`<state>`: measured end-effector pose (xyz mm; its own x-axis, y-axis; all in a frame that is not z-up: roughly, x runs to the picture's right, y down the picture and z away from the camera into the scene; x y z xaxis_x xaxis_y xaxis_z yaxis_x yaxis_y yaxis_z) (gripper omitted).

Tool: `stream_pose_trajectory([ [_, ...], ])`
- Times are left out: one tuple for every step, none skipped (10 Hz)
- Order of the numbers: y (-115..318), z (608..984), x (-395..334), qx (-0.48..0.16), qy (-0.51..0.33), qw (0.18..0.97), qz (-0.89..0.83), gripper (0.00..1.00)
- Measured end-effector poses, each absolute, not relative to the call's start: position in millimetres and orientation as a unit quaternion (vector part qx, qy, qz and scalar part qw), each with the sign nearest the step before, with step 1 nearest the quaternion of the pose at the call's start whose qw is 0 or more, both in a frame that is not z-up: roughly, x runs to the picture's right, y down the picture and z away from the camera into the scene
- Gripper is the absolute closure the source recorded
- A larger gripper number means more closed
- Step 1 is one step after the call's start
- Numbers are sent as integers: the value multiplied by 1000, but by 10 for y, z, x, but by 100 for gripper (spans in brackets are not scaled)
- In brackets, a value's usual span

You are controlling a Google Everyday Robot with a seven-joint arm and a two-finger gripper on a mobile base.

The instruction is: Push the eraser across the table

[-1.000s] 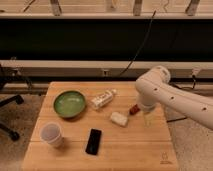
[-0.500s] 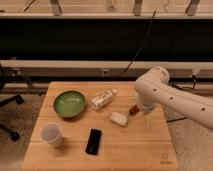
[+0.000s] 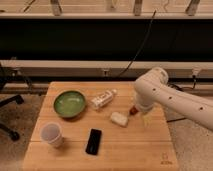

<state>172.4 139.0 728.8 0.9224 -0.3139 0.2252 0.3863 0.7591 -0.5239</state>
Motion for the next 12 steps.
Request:
stream_pose_trajectory([
  [1470, 7277, 1663, -289, -73, 935, -191, 20],
  [1563, 7265, 1587, -283, -85, 934, -198, 20],
  [1653, 7244, 1490, -276, -98, 933, -208, 20],
  [1744, 7232, 1402, -270, -111, 931, -220, 20],
  [1824, 7226, 1339, -267, -120, 928, -229, 20],
  [1887, 7230, 1290, -265, -126, 926, -238, 20],
  [2001, 7240, 1197, -266, -135, 921, -250, 20],
  [2078, 7255, 1149, -266, -139, 918, -259, 20],
  [2159, 7289, 1120, -268, -141, 916, -263, 20],
  [2258, 7339, 1085, -270, -142, 915, -264, 20],
  [2343, 7375, 1057, -271, -141, 915, -264, 20],
  [2404, 7388, 1027, -272, -141, 915, -263, 22],
])
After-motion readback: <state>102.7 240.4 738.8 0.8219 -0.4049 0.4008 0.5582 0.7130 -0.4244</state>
